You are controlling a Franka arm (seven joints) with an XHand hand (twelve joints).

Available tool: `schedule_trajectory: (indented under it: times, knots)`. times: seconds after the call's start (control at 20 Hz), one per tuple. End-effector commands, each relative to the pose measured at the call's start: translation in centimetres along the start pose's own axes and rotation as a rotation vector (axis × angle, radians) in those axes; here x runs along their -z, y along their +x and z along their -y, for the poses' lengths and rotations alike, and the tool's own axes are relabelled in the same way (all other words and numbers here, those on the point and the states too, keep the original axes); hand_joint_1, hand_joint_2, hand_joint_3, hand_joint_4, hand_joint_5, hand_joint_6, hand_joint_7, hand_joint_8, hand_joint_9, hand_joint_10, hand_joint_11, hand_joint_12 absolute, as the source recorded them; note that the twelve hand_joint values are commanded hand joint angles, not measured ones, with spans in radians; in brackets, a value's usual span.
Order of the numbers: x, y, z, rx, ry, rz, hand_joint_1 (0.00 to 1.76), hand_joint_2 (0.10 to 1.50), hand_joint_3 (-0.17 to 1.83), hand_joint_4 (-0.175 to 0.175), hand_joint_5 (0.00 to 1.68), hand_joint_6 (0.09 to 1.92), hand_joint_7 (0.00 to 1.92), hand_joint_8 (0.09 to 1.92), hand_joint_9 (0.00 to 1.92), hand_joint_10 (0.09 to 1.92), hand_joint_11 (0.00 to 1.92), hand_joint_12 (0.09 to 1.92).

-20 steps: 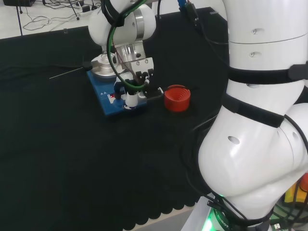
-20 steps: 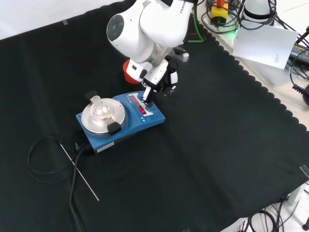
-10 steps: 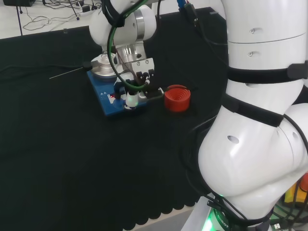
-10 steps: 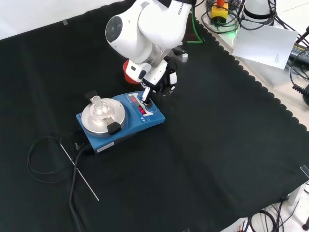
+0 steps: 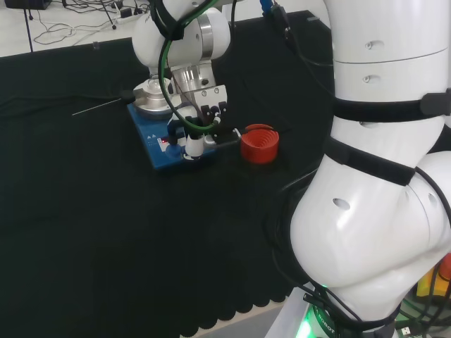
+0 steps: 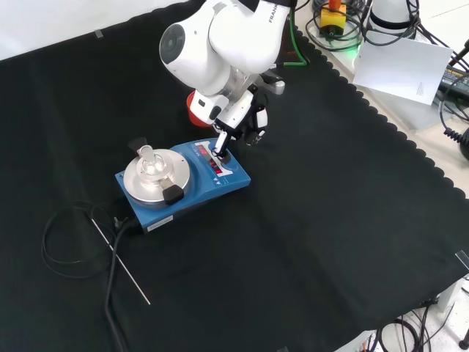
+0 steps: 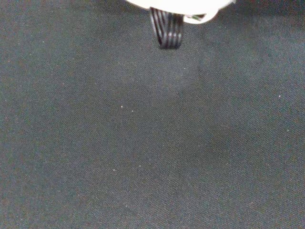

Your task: Turn on the heater.

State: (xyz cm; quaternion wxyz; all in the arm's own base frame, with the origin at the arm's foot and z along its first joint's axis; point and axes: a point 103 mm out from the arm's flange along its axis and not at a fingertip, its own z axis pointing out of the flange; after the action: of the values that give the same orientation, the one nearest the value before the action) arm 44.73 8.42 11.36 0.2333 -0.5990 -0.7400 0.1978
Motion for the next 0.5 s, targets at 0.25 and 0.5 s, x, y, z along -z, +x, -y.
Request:
schedule_trajectory:
  times: [0.25,0.5]
  knots:
    - [1.8,0.5,0.7,0.005,-0.039,-0.004,1.45,0.72,1.0,-0.07,0.3,0.87,1.66,1.47,1.7,1.39,1.24,1.32]
    - [3.0,0.4,1.3,-0.003,-0.064,-0.008,1.45,0.72,1.0,-0.071,0.31,0.87,1.65,1.47,1.7,1.38,1.25,1.32]
